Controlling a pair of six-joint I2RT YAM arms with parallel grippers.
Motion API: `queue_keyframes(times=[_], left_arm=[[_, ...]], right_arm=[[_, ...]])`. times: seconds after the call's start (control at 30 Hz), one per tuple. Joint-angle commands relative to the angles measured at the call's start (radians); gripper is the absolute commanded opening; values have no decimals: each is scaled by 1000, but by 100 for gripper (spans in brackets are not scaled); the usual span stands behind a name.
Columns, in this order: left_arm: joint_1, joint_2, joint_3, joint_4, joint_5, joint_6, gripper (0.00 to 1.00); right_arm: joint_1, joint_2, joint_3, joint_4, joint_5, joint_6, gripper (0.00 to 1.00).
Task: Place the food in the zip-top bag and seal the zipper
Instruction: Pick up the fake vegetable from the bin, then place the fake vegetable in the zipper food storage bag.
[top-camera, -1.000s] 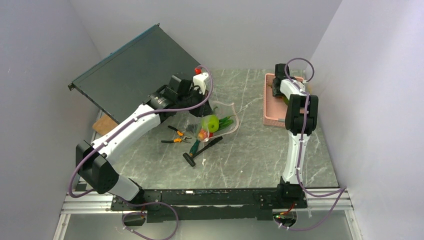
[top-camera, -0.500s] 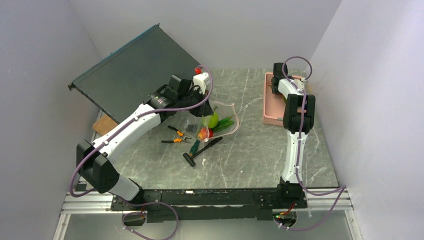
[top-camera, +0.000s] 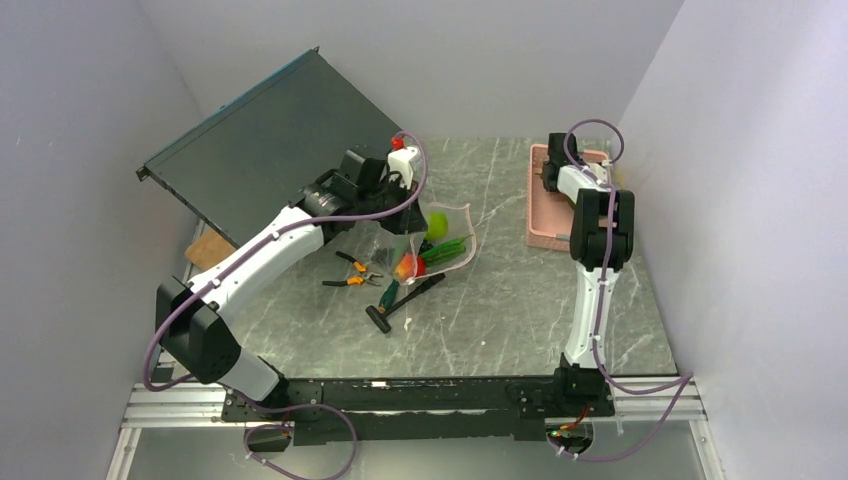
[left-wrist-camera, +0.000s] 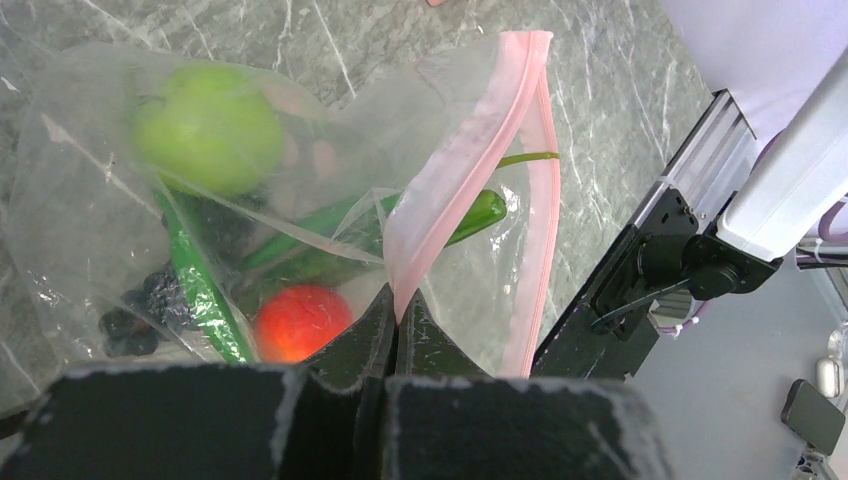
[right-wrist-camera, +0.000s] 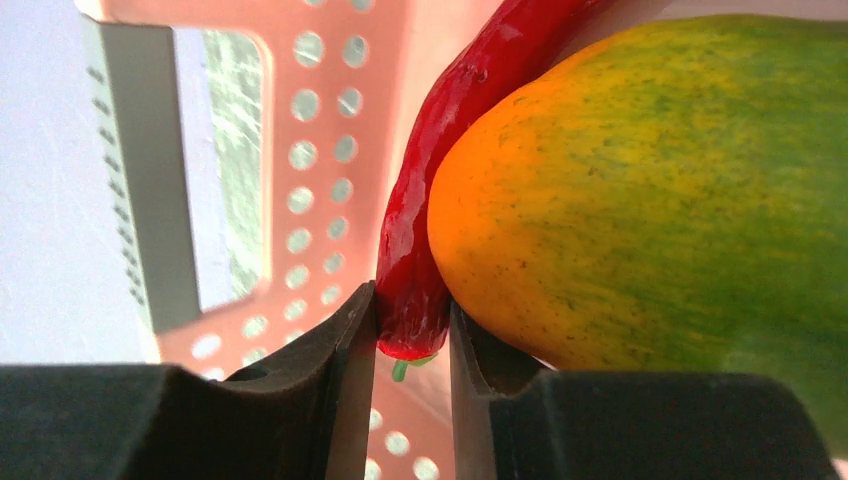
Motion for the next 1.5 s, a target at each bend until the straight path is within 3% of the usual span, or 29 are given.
queue_keyframes(times=[0.0,0.33,0.7,0.93,1.1,1.3,1.47], left_arm=[[8,1,38,33,9,-2,0],[8,15,35,35,5,-1,0],[8,32,37,30,-1,4,0],[8,37,40,25,-7,9,0],[7,36,41,21,-6,9,0],[8,33,43,18,-12,9,0],[8,35,42,19,-13,9,0]], right_arm=[[-9,-165,-123,61,-67,-60,0],[-86,-442,-507,251,-412,-192,0],[-154,-824,-849,477,-893,-580,0],[-143,-1068,-926,350,-1036,-726,0],[-33,-1243,-1001,401,-1249,-703,0],[283,-1429,-986,284,-1279,-780,0],[379,-1549,-1028,286,-1347,-730,0]])
